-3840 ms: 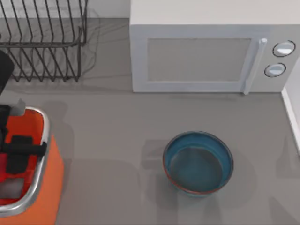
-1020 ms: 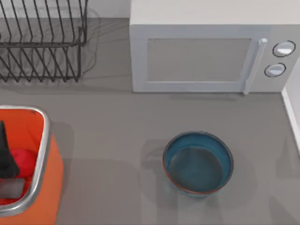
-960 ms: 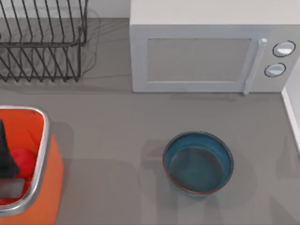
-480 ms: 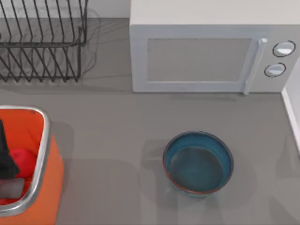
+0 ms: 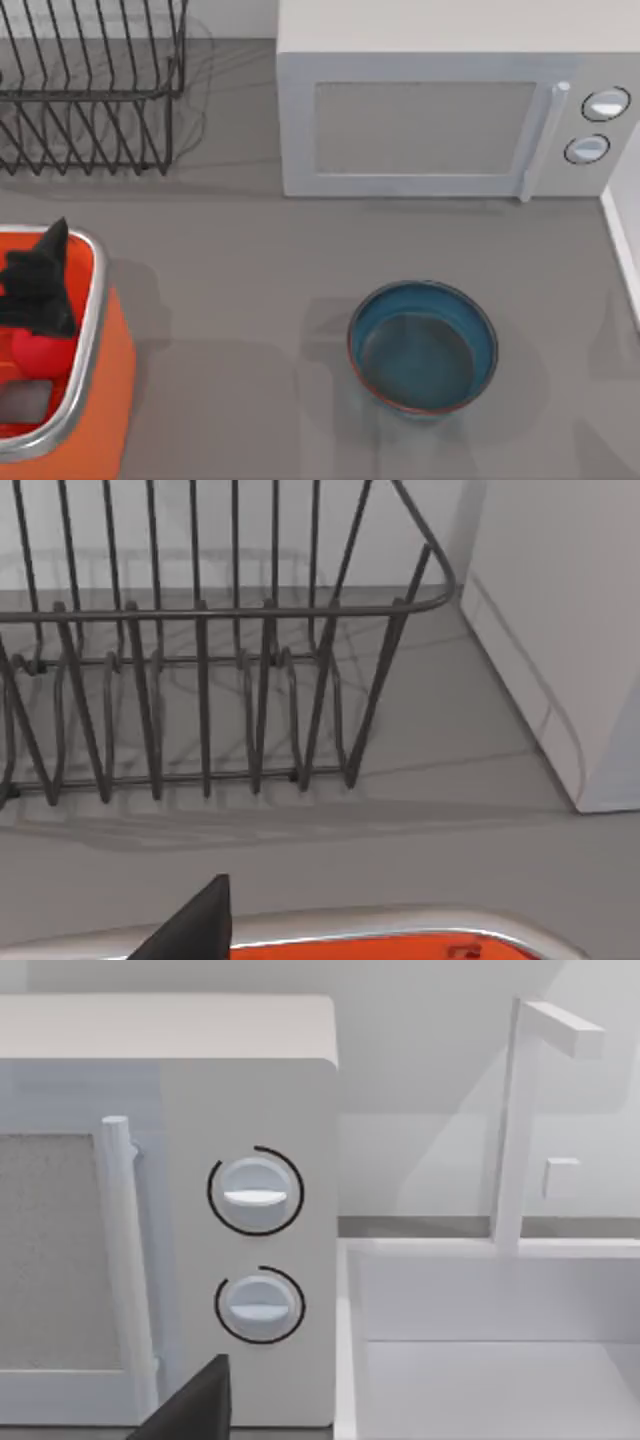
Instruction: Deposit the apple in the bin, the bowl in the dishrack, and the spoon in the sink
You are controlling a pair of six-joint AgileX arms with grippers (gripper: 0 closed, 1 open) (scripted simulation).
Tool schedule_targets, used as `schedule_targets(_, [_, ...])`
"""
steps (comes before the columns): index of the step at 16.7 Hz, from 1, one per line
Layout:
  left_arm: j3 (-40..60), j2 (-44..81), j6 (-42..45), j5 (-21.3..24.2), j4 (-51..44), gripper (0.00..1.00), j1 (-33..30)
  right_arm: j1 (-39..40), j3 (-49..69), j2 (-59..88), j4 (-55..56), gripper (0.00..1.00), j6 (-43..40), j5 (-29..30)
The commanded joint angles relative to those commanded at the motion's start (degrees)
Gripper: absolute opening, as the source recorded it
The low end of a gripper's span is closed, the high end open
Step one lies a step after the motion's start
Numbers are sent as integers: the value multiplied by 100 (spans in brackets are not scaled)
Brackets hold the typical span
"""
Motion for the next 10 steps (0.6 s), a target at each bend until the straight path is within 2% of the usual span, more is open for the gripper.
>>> schedule_targets(5, [2662, 2736, -830, -78, -1774, 100, -1340, 0, 0, 0, 0, 100, 0, 0])
schedule_targets(10, [5741, 5708, -2054, -202, -3837, 100, -2786, 0, 0, 0, 0, 100, 0, 0])
